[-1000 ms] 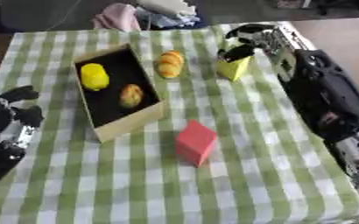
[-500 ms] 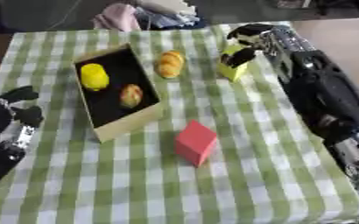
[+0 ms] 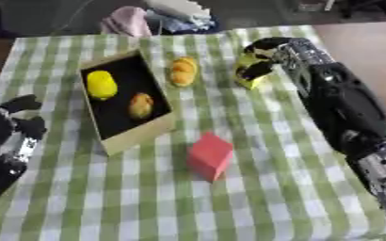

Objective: Pick up objects on the table and place them in the box.

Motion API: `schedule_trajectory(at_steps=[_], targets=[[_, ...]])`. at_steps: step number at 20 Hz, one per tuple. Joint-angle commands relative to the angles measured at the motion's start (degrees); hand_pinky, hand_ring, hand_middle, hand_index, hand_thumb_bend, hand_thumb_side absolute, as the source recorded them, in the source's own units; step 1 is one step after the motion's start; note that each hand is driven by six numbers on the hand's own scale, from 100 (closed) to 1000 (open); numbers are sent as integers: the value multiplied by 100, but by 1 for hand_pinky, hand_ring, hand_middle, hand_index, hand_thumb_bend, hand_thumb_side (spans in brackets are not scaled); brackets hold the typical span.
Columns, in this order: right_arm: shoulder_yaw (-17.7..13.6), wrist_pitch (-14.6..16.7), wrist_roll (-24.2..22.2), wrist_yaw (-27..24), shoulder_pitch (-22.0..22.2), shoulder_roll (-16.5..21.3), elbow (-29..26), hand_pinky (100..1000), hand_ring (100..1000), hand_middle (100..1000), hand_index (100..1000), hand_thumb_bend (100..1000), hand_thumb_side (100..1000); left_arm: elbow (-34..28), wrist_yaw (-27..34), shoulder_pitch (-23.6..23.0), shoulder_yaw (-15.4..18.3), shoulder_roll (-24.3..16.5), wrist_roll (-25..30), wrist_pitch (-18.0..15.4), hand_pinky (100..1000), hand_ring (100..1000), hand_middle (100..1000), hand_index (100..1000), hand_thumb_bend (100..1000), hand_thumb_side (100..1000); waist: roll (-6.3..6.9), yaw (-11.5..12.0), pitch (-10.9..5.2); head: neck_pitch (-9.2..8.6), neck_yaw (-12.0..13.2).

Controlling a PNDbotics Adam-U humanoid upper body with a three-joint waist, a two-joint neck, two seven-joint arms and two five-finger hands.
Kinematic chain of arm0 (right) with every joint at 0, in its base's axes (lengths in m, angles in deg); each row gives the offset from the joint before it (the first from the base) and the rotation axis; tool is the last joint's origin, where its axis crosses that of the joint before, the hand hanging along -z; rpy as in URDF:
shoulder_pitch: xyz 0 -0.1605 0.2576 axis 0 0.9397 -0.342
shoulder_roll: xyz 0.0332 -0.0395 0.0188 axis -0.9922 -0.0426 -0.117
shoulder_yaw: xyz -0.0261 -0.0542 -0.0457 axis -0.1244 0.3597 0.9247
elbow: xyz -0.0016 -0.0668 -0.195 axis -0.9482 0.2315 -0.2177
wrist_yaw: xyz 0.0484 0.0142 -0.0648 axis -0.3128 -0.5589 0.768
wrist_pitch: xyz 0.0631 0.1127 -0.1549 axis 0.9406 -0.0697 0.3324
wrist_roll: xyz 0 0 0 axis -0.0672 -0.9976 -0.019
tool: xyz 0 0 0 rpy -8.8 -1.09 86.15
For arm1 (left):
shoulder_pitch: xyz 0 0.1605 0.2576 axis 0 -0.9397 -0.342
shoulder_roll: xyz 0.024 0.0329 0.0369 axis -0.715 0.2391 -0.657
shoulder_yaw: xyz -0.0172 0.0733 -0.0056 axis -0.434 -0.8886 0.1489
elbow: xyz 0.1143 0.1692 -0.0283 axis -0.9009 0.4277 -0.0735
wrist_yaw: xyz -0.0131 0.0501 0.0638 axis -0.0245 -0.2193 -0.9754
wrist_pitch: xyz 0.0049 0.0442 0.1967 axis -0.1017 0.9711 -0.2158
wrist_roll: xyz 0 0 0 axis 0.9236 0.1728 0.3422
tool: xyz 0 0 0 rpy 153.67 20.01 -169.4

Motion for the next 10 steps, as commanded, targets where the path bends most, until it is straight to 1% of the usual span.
schedule_trajectory(at_steps=[1,2,3,4,5,6,7,8,9,10], targets=[[-49,34,38,35,-67,43,23,878,918,1000,1000,100,465,-79,-2,25,33,-75,-18,-14,761,598,759,883,319,798,49,1,-126,-67,-18],[-56,47,86,46,-63,46,20,841,876,1000,1000,100,408,-78,-2,26,33,-76,-18,-14,761,598,759,883,318,798,48,1,-125,-69,-18],[-66,57,165,59,-61,50,2,789,801,987,1000,100,396,-78,-1,27,32,-75,-18,-14,761,598,759,883,318,799,46,1,-124,-72,-18],[-74,65,244,66,-56,53,-10,789,801,987,1000,100,396,-77,-1,29,32,-75,-18,-14,761,598,759,883,318,799,45,1,-123,-74,-18],[-83,71,348,66,-59,56,-40,715,675,955,1000,100,381,-76,-1,30,31,-75,-17,-14,761,598,759,883,317,799,44,1,-123,-73,-14],[-88,78,456,59,-60,57,-71,698,646,948,1000,100,377,-75,-1,32,31,-75,-16,-14,761,598,759,883,317,799,43,1,-123,-73,-13],[-89,92,564,38,-65,58,-105,649,570,924,1000,100,359,-75,-2,33,31,-75,-16,-15,761,598,759,883,316,799,42,2,-124,-77,-14],[-90,107,662,7,-69,57,-139,635,550,917,1000,100,352,-75,-1,35,31,-76,-17,-14,761,598,759,883,316,799,41,3,-124,-80,-16],[-95,124,757,-40,-78,53,-188,591,489,890,1000,100,314,-74,0,36,32,-76,-18,-12,761,598,758,883,315,800,41,5,-125,-83,-19],[-102,139,847,-104,-90,50,-253,584,475,881,1000,100,301,-74,2,37,32,-77,-21,-10,761,598,758,883,314,800,42,6,-126,-86,-19]])
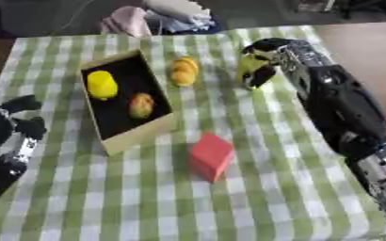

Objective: Pick up objects on the table and place them in the box.

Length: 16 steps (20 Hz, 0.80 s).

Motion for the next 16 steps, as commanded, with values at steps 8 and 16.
schedule_trajectory(at_steps=[8,16], targets=[[40,254,435,-598,-457,-33,-760,557,426,845,1000,100,238,-71,20,29,9,-85,-8,-10,761,598,758,883,312,802,37,42,-154,-79,-63],[329,560,260,-1165,-773,-653,-941,562,426,841,1000,100,222,-74,53,36,-37,-70,38,-33,761,598,758,883,314,800,78,191,-158,-95,-191]])
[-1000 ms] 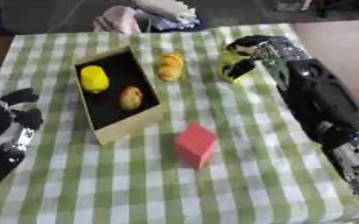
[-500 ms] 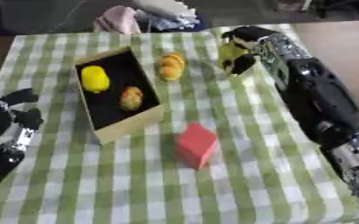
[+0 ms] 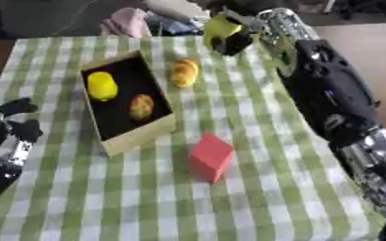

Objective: Pick up objects on the table and place them in the box.

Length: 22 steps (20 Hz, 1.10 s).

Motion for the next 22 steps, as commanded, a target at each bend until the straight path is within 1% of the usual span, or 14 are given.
schedule_trajectory(at_steps=[1,6,10,12,14,15,18,19,20,21,22], targets=[[123,141,-96,-161,-209,-215,-173,561,426,840,1000,100,221,-76,24,39,-30,-66,24,-19,761,597,758,883,314,800,82,46,-153,-68,-68],[255,305,-287,-280,-185,-674,-134,579,443,840,1000,100,220,-72,43,65,-68,-42,69,-34,762,597,758,883,315,800,92,167,-137,-79,-144],[335,394,-454,-231,-125,-926,-8,602,484,858,1000,100,225,-67,48,65,-79,-33,91,-40,762,597,757,883,316,801,96,230,-130,-73,-184],[368,436,-509,-206,-97,-1022,36,638,568,866,1000,100,225,-66,51,73,-86,-26,103,-43,762,597,757,883,316,802,95,244,-126,-69,-188],[393,476,-541,-204,-71,-1084,71,669,622,872,1000,100,225,-63,51,79,-87,-22,116,-46,762,597,757,883,317,802,91,250,-123,-75,-189],[405,492,-554,-208,-59,-1104,92,686,664,881,1000,100,225,-61,50,80,-86,-21,120,-47,762,597,757,883,317,803,89,250,-122,-79,-188],[429,504,-566,-183,-19,-1143,159,704,706,889,1000,100,224,-58,46,83,-86,-18,137,-50,762,596,757,883,318,803,83,243,-118,-79,-185],[432,502,-557,-175,-7,-1151,183,711,724,893,1000,100,306,-57,44,84,-84,-18,140,-51,762,596,757,883,318,803,82,240,-117,-80,-185],[432,492,-532,-160,4,-1155,203,715,738,895,1000,100,337,-56,44,83,-83,-17,141,-51,762,596,757,883,318,804,80,237,-116,-81,-186],[427,471,-482,-135,12,-1158,214,728,762,901,1000,100,389,-55,44,83,-82,-16,142,-51,762,596,756,883,317,804,79,235,-115,-80,-186],[421,432,-401,-97,17,-1156,215,735,776,904,1000,100,407,-55,44,84,-83,-14,145,-52,762,596,756,883,317,804,79,233,-115,-78,-188]])
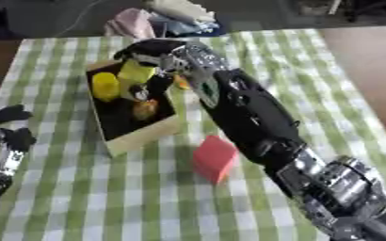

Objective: Pick up objects on the table and place them in the box.

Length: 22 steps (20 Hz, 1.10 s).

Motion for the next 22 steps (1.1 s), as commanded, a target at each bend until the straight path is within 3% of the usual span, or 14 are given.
schedule_trajectory(at_steps=[1,4,11,22], targets=[[-17,-89,208,129,-103,2,-33,755,807,913,1000,100,417,-56,15,71,7,-16,23,-6,762,596,756,883,316,805,78,2,-114,-64,-13],[-38,-252,598,260,-95,14,-53,829,895,941,1000,100,469,-56,15,70,10,-16,22,-7,763,595,756,883,316,804,78,-1,-113,-63,-22],[-37,-290,1385,187,-80,48,-101,905,952,1000,1000,100,418,-59,10,74,15,-19,20,-6,763,595,755,883,316,804,77,-14,-107,-71,-33],[-87,-316,1570,-41,-125,223,-240,927,959,1000,1000,100,341,-62,6,82,21,-29,17,-4,763,594,754,884,317,803,68,-31,-110,-89,-50]])
